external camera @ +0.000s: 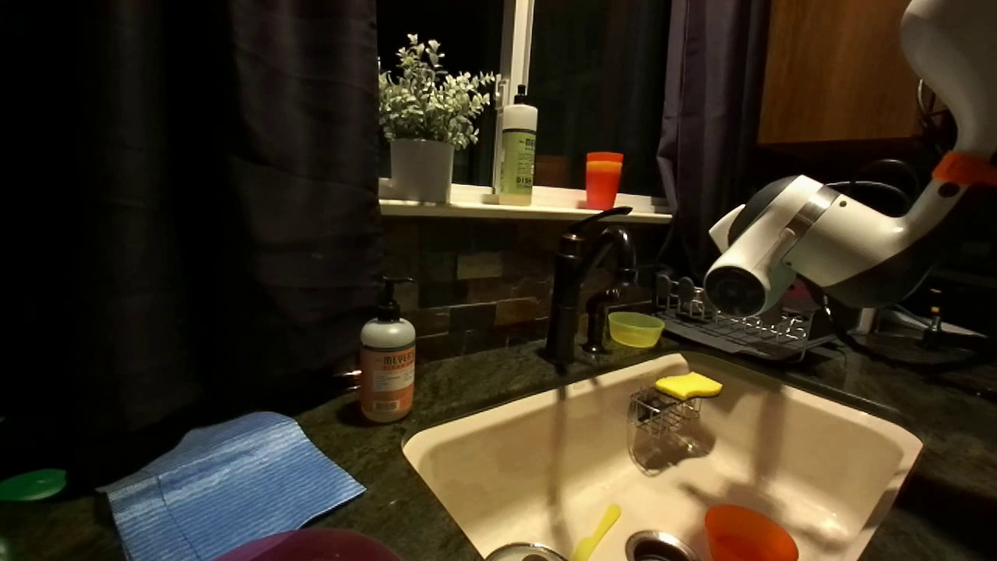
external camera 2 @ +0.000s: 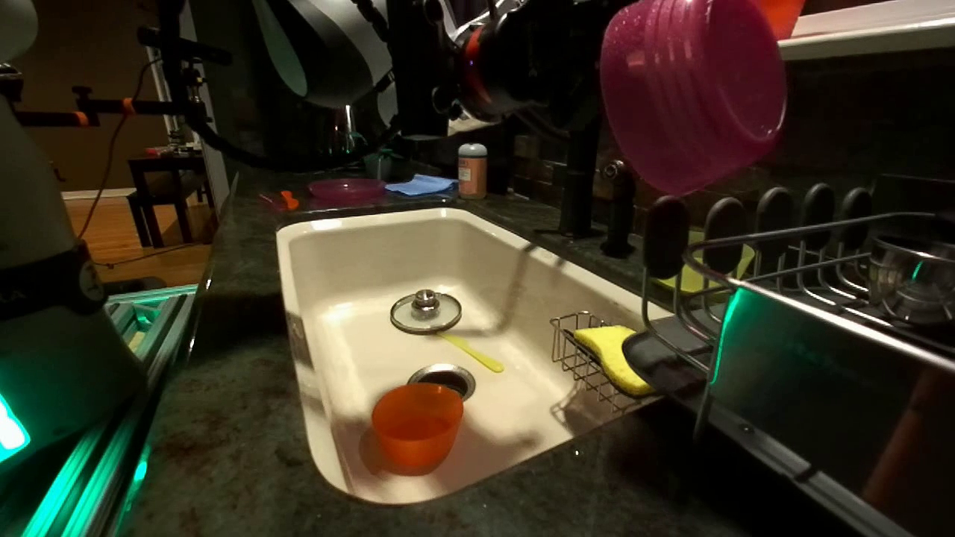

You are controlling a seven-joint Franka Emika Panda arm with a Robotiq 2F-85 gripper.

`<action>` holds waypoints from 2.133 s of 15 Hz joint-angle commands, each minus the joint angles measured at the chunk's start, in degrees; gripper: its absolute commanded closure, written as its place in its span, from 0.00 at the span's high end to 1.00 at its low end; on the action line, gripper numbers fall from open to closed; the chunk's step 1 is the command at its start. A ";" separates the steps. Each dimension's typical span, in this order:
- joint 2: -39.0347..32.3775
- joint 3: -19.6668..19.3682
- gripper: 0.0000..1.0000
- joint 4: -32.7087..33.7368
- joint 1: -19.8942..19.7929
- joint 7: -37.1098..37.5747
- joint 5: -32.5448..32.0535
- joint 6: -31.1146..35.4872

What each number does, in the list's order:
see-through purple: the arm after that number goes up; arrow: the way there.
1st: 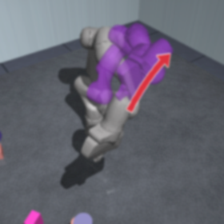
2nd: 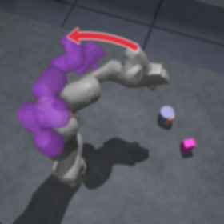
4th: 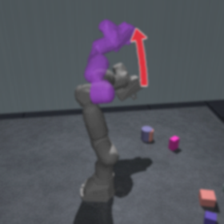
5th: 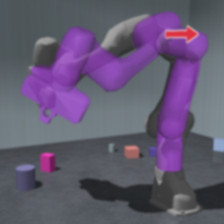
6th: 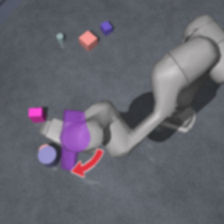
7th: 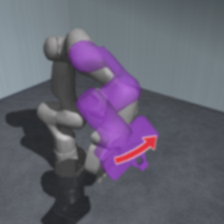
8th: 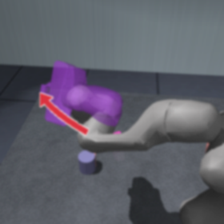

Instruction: Put the bowl in the dish tray

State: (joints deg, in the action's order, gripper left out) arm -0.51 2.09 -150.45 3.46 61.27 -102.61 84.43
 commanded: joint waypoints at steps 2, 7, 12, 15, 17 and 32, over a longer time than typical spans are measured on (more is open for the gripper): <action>-4.66 0.95 0.01 2.00 0.14 2.90 -1.07 -2.23; -8.22 1.89 0.01 3.12 0.40 3.63 -0.98 -4.58; -11.30 2.60 0.01 3.49 0.52 3.91 -1.10 -8.25; -12.85 2.80 0.01 3.71 0.44 4.01 -1.41 -9.65; -13.82 2.89 0.01 3.99 0.36 4.33 -1.79 -10.09; -18.80 2.85 0.57 5.73 -0.09 5.00 -4.74 -12.25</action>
State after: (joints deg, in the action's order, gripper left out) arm -17.43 4.73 -145.28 3.77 65.23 -105.60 73.53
